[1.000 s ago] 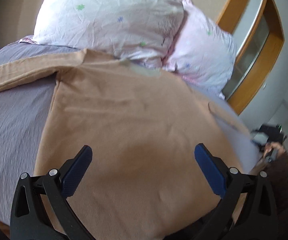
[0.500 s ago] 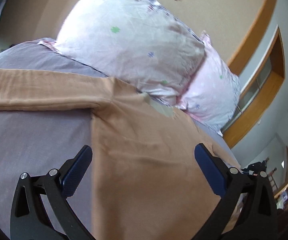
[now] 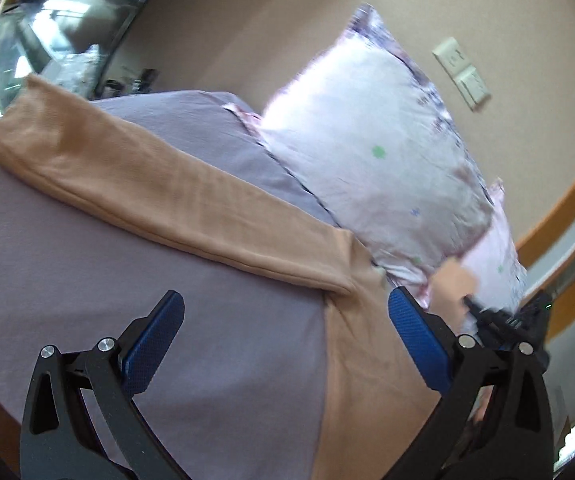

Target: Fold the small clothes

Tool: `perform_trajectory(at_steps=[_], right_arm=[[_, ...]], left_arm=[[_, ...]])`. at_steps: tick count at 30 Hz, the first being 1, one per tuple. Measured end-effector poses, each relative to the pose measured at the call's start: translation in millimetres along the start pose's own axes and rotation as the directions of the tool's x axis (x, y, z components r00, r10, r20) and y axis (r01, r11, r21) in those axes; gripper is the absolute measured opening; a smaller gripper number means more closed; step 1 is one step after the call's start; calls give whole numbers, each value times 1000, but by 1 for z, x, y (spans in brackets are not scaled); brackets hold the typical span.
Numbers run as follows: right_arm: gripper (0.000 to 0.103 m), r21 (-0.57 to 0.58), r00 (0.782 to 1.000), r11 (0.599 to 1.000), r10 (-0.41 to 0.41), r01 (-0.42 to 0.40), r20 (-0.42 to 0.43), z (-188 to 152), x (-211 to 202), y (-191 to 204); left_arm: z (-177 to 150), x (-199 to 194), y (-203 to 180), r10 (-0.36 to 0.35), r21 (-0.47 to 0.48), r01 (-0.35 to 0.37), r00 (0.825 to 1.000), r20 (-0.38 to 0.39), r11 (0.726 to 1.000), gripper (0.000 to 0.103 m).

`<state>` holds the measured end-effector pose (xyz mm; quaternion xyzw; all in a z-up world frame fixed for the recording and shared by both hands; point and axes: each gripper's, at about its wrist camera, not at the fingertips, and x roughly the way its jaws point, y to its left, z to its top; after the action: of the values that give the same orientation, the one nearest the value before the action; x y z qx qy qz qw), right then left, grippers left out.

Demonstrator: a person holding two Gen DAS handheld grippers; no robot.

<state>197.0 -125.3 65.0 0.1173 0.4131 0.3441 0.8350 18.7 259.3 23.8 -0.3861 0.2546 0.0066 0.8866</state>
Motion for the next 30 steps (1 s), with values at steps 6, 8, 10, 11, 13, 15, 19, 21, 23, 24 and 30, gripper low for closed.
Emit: perform_trajectory(at_steps=[6,8,10,11,13,15,19,21,23,24,30], right_arm=[[60,63,993,997,60,-54,-101,-26,22,3],[69,85,999,996,43,-42,-17,-17,-9,-13],[72,100,999,994,32,-34,28,-11,-30,-29],[74,108,999,994,23,-28,46,-12,-41,-37],[75,120,998,993,11,-18,62,-20,-54,-45],[75,127,997,991,19,-28,69,-27,-66,-52],[79,142,994,988,47,-61,99,-33,-79,-55],[81,148,991,985,75,-91,110,-35,-83,-54],[82,148,988,982,98,-115,116,-38,-85,-56],[83,145,987,982,107,-123,117,-39,-88,-54],[84,133,984,981,121,-138,133,-48,-103,-63]], left_arm=[[25,-11,45,96,-115,-92,995,35,989,102],[32,-12,61,112,-168,-106,993,32,980,102],[41,-14,75,126,-218,-115,991,38,969,99],[46,-15,80,137,-238,-123,990,42,963,98],[53,-14,88,158,-277,-142,987,34,950,97],[62,-13,97,184,-316,-172,983,8,933,95],[76,-9,109,194,-380,-193,980,-37,904,95],[78,-7,111,195,-402,-196,980,-45,894,94],[80,-6,113,202,-423,-201,978,-44,884,89],[82,-6,115,216,-428,-214,975,-46,878,77],[89,4,132,277,-445,-286,957,-85,849,9]])
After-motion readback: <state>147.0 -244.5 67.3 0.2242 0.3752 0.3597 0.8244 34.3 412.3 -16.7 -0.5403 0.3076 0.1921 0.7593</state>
